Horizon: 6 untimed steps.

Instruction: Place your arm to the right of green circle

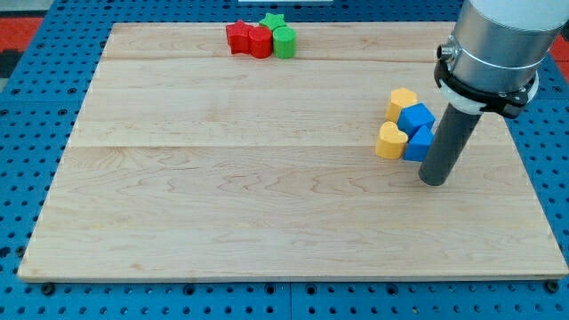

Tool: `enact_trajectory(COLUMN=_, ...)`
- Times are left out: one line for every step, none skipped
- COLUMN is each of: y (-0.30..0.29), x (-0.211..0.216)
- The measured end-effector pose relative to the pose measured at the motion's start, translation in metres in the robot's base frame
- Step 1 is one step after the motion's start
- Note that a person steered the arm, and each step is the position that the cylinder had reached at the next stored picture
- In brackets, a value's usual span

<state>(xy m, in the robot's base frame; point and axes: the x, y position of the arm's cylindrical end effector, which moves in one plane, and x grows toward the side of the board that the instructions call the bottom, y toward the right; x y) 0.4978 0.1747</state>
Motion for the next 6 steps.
enact_trajectory(y=0.001, x=0.000)
enact_trajectory(y=0.001, x=0.000)
enact_trajectory(y=0.001, x=0.000)
enact_trajectory(y=0.001, x=0.000)
enact_trajectory(y=0.009, x=0.001)
enact_trajectory(y=0.092, x=-0.012)
